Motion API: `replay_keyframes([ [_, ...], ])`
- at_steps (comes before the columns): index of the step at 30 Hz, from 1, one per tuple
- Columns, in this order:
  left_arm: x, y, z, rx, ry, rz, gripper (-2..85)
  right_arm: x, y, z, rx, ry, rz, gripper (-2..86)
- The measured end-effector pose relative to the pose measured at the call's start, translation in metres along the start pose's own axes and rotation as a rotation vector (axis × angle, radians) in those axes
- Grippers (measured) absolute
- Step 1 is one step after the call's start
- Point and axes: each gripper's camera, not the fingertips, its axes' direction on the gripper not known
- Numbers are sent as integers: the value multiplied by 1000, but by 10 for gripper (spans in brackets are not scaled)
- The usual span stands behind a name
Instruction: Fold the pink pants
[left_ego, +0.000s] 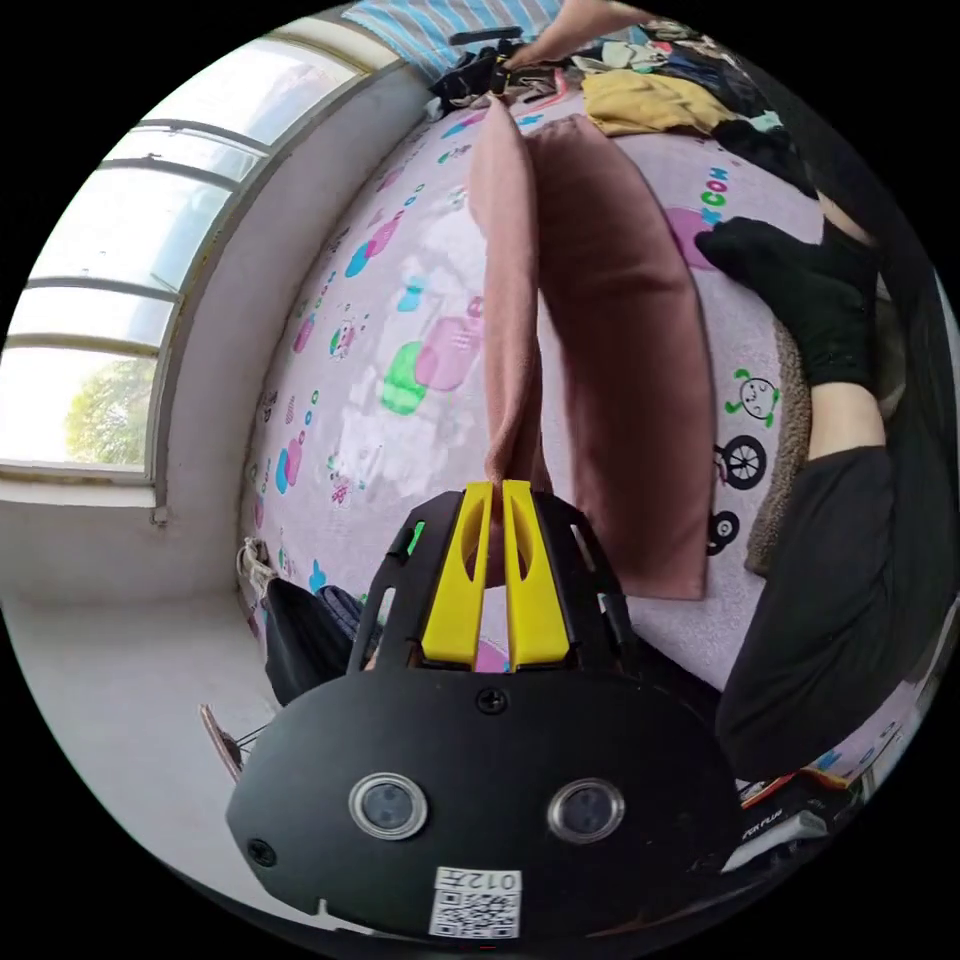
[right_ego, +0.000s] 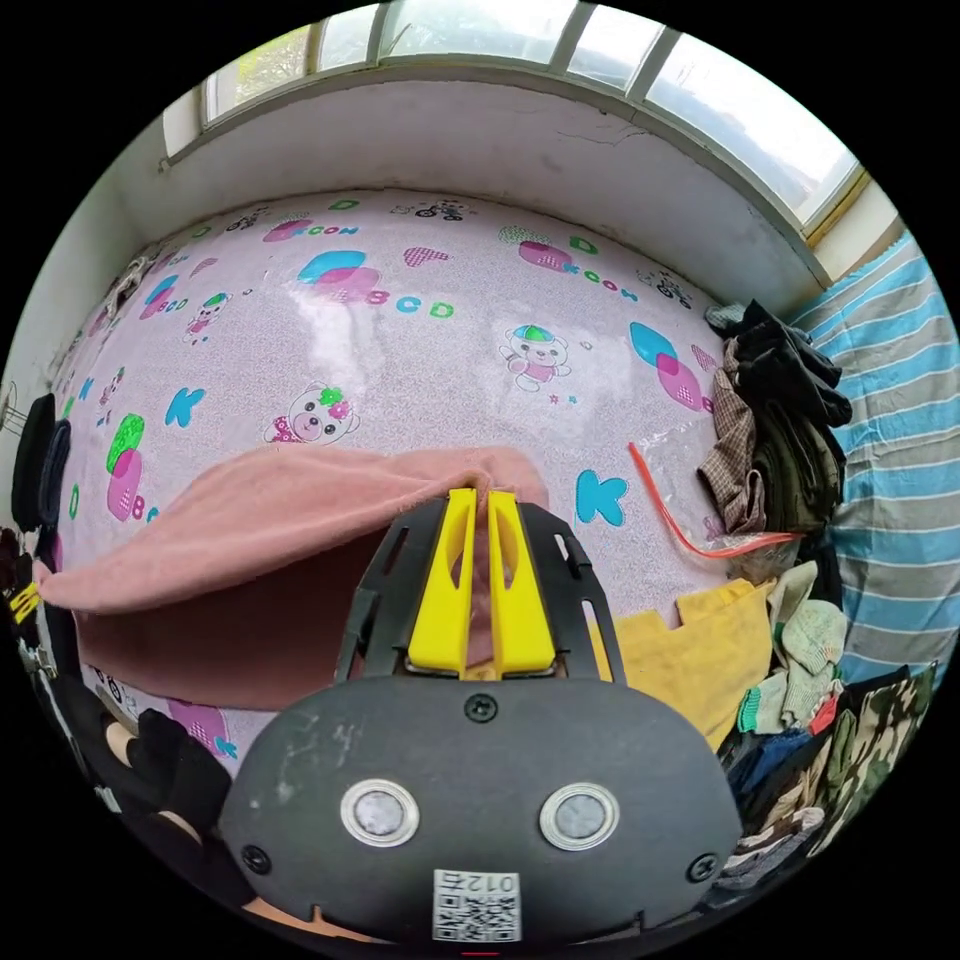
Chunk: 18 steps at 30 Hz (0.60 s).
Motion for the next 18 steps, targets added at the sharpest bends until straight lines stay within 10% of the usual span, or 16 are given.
replay_keyframes([
  [10,117,-1,49,-42,260,18,1,62,116,-27,-232,-96,349,55],
  [18,128,7,72,-43,334,-39,1,176,221,-84,37,-601,891,125],
])
